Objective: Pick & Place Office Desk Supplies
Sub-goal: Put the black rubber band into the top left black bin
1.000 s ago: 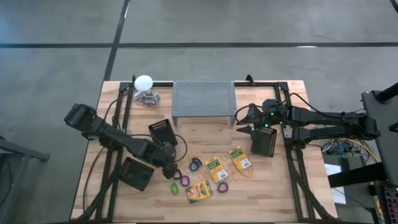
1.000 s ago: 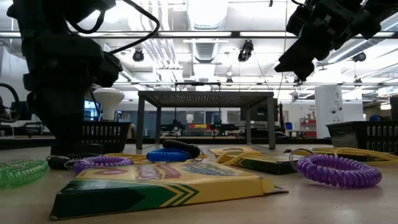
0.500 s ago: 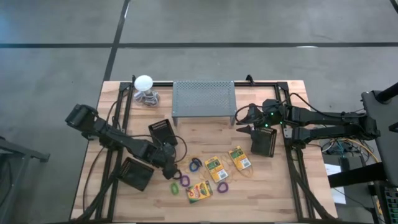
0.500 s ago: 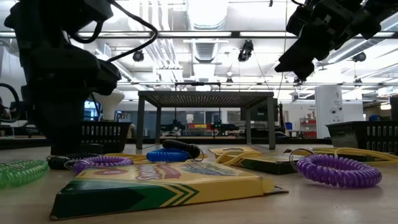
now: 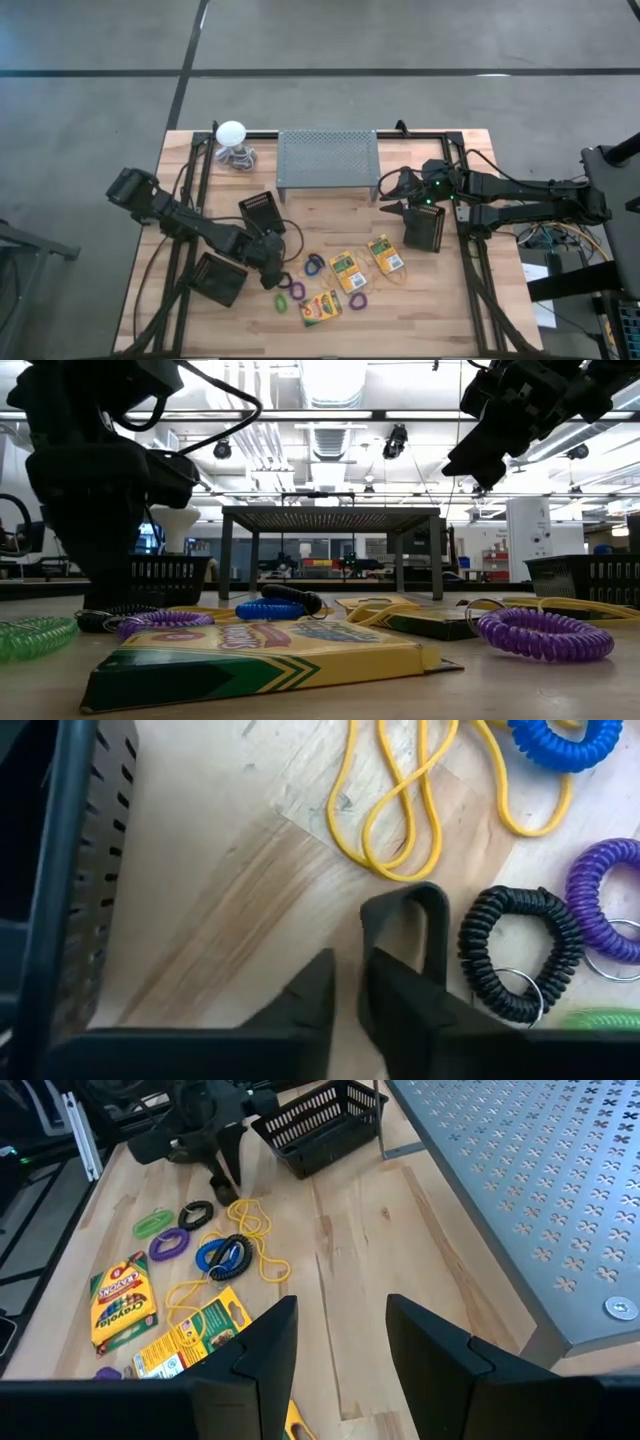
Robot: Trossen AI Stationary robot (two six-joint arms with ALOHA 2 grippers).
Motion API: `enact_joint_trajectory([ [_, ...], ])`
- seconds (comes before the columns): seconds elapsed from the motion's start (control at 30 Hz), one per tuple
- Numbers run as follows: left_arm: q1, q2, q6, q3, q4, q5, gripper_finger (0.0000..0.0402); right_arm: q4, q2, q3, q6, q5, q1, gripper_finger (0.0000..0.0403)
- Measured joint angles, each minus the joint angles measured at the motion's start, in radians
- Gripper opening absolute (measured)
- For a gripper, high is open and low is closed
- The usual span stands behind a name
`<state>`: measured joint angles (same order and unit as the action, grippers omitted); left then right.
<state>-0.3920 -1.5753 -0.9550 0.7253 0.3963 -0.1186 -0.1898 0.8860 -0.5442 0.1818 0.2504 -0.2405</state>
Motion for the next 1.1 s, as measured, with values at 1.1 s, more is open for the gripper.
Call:
enact_joint_trajectory([
  [1.1, 0.052, 0.222, -0.228, 0.129, 0.541, -0.592, 0.0008, 0.002, 0.0, 0.0, 0.002, -0.018, 0.0, 0.0148],
])
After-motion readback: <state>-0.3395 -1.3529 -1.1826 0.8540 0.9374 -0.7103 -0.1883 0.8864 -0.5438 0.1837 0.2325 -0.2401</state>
